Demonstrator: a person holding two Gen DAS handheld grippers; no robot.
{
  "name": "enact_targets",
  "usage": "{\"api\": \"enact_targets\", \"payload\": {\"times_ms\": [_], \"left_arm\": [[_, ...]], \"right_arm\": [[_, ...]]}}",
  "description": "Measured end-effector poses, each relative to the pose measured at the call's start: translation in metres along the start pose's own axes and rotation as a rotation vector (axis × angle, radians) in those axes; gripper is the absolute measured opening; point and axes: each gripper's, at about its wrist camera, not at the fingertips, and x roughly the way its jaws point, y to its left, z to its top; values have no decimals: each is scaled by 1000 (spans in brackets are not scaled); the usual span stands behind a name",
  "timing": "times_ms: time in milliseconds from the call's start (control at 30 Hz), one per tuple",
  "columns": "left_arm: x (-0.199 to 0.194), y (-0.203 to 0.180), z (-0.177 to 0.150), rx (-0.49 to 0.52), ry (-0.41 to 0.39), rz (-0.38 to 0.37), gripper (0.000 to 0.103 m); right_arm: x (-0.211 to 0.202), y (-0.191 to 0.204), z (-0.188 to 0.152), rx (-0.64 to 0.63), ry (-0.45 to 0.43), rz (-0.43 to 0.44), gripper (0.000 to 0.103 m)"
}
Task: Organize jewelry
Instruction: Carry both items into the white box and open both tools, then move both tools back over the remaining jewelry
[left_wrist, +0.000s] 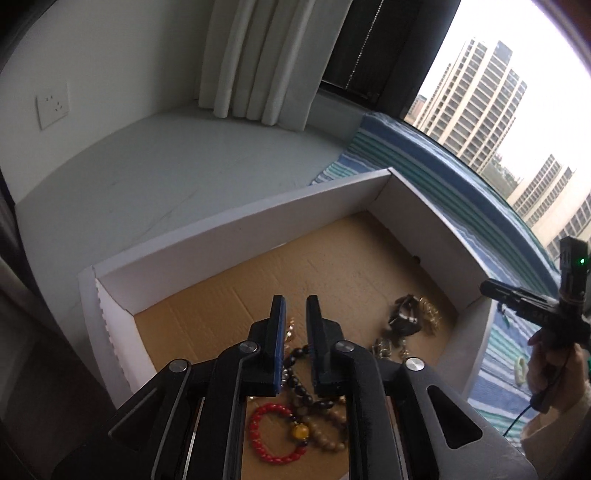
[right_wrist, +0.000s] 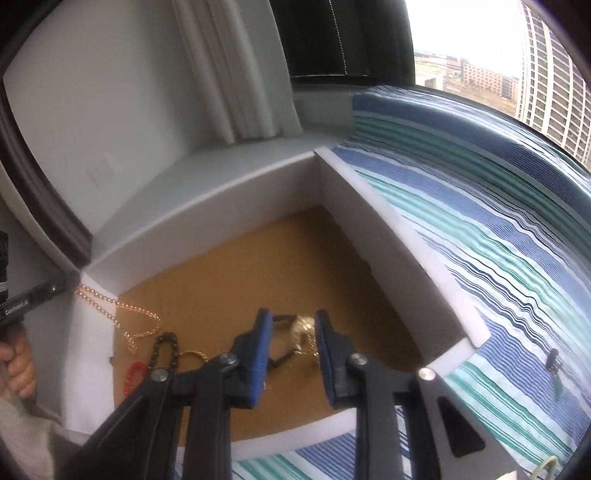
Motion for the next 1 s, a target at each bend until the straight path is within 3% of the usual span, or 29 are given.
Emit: {"api": "enact_targets", "payload": {"times_ms": [67, 133, 267, 400, 600, 800, 1000], "left_arm": [[-3, -5, -4, 3, -4, 15, 56], [-14, -15, -9, 17, -36, 22, 70], [-39, -54, -25, 108, -95, 16, 85], [-59, -107, -55, 217, -123, -59, 91], [-60, -192, -113, 363, -57, -231, 95], [-11, -266, -170, 482, 35, -316, 97], [54, -317, -211, 587, 89, -306, 97]], "right_arm": [[-5, -3, 1, 6, -12, -7, 54], [-20, -2, 1, -5, -42, -23, 57], [-56, 0, -4, -21, -130, -61, 75], [-78, -8, -37, -27, -155, -94, 78], [-90, -48, -139, -24, -109, -244, 78], [-104, -114, -249, 175, -68, -412, 78], [-135, -167, -320, 393, -90, -561, 78]]}}
